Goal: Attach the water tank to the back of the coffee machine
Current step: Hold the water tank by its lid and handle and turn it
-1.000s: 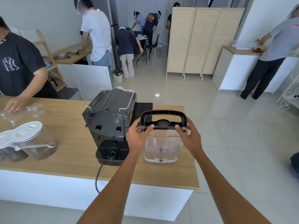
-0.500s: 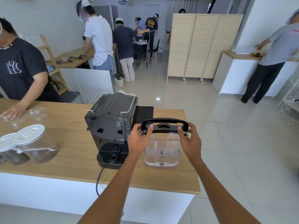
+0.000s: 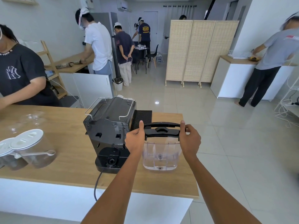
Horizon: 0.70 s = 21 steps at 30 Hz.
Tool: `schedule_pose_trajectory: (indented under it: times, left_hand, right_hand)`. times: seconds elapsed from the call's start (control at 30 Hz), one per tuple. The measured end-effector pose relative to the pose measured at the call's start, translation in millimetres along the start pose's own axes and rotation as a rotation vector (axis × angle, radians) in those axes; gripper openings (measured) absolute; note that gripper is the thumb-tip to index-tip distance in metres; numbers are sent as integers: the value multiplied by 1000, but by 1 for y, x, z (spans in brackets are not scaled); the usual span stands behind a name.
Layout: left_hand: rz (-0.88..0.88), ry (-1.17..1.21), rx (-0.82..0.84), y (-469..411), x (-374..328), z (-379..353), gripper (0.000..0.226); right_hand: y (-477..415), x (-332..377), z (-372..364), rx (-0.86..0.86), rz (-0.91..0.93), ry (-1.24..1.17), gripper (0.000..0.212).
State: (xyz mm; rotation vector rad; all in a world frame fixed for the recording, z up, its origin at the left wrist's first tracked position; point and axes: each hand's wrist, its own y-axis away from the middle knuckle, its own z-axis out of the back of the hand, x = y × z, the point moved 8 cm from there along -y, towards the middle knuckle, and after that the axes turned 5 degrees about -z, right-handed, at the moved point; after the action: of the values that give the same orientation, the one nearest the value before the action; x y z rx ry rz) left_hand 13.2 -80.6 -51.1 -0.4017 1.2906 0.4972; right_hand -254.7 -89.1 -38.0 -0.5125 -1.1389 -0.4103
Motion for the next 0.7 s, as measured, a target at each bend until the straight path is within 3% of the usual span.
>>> schedule_pose_trajectory:
  times: [0.17,0.37,0.47,0.6,0.7]
  left_hand:
    - [-21,4,68,0,4,-3,65]
    - [-118,-59,238,0,3,-9,39]
    - [-156,-105,305,1,9,-10,49]
    - [-218,-64,374,10,9,-10,46]
    - [-285,-83,387,15,20,-7,45]
  right_hand:
    - [0,-1,-4,110,-11,22,45]
    - [0,-10,-11,201,34,46,57]
    - [4,-10,-13,242,63,55,62]
    - [12,-18,-13,313,134,57,52]
    - [15,-36,-18,398,157,84,59]
